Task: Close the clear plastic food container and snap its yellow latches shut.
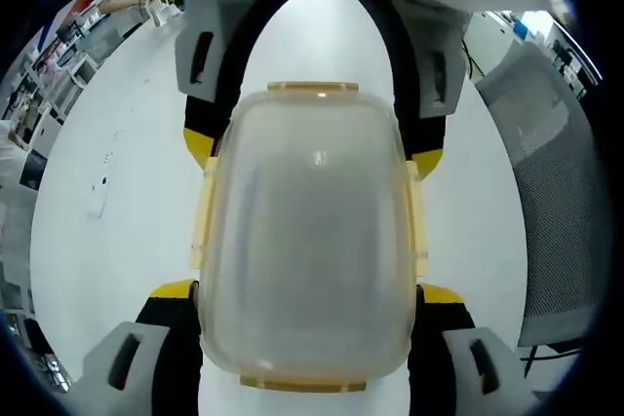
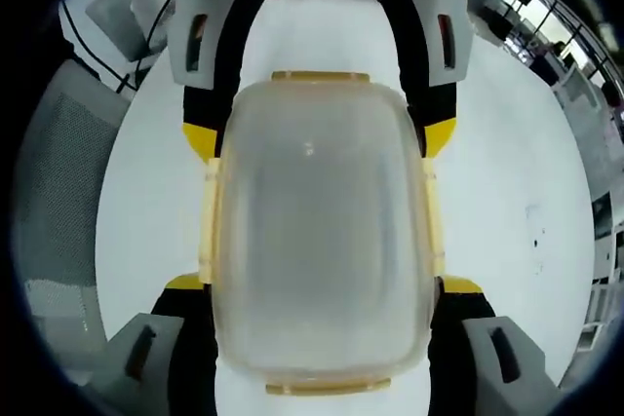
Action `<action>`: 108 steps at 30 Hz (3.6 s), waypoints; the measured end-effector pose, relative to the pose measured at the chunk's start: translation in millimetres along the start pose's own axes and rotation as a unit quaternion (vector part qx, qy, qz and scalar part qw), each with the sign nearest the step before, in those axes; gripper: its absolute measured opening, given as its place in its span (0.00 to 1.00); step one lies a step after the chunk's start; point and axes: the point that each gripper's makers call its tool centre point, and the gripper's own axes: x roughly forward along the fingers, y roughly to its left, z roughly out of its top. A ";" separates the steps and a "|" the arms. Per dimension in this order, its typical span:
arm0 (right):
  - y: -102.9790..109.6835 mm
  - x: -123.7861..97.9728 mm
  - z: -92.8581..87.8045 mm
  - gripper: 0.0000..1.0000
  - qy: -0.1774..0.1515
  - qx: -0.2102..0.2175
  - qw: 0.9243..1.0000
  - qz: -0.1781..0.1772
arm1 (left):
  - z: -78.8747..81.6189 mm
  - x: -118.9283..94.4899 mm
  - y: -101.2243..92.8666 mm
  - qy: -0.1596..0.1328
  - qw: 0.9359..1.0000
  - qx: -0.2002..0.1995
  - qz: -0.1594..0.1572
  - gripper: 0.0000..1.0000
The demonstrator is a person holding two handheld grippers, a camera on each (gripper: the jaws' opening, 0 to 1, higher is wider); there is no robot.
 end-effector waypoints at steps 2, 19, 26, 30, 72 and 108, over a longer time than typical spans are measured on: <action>-6.7 0.9 1.1 0.88 0.003 0.001 1.000 -0.002 | -0.9 -0.5 6.9 -0.002 1.000 0.002 -0.001 0.86; -26.7 0.9 1.8 0.89 0.000 0.010 1.000 -0.002 | -0.5 0.2 27.0 0.000 1.000 0.007 -0.001 0.86; -27.1 1.9 1.5 0.89 -0.003 0.008 1.000 -0.003 | -0.9 -0.3 26.6 0.003 1.000 0.010 -0.002 0.86; -25.4 0.9 2.6 0.89 -0.015 0.002 1.000 -0.006 | -0.9 -2.2 23.8 -0.014 1.000 0.005 -0.003 0.86; -12.5 -9.9 3.7 1.00 -0.309 0.293 0.886 -0.186 | -9.6 -33.4 23.5 -0.359 0.874 -0.267 0.192 0.93; 27.3 -57.7 -33.2 0.90 -0.337 0.354 0.843 -0.226 | -48.2 -56.6 -19.8 -0.342 0.843 -0.357 0.210 0.84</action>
